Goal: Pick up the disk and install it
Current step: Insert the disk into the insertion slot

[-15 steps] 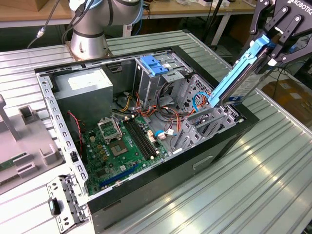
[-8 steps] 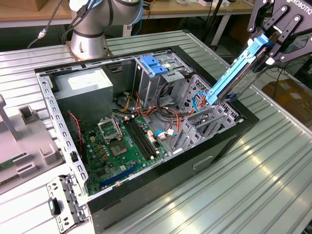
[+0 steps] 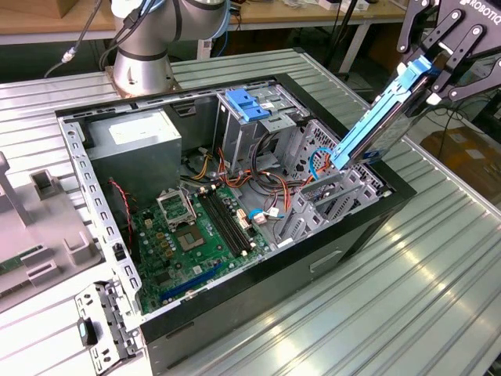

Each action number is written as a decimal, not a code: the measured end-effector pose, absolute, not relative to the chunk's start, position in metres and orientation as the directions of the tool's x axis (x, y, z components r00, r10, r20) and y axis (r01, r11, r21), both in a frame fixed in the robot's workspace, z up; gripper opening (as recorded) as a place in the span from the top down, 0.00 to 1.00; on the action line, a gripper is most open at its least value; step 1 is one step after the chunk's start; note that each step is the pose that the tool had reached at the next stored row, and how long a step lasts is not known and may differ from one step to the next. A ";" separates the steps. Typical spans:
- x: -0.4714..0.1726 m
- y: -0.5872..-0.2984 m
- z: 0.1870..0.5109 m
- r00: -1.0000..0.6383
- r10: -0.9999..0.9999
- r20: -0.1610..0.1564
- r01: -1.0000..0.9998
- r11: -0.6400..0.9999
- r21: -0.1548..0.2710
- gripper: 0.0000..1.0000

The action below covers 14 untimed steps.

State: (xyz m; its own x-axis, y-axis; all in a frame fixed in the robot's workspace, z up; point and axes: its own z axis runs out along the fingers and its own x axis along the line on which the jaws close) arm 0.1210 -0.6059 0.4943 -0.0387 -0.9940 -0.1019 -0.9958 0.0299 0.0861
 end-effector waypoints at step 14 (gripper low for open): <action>0.120 -0.606 0.489 -0.039 -0.994 -0.102 -0.996 0.030 0.086 0.64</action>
State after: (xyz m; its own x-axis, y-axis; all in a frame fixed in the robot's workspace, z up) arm 0.1201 -0.6064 0.4888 -0.0386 -0.9941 -0.1018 -0.9958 0.0299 0.0861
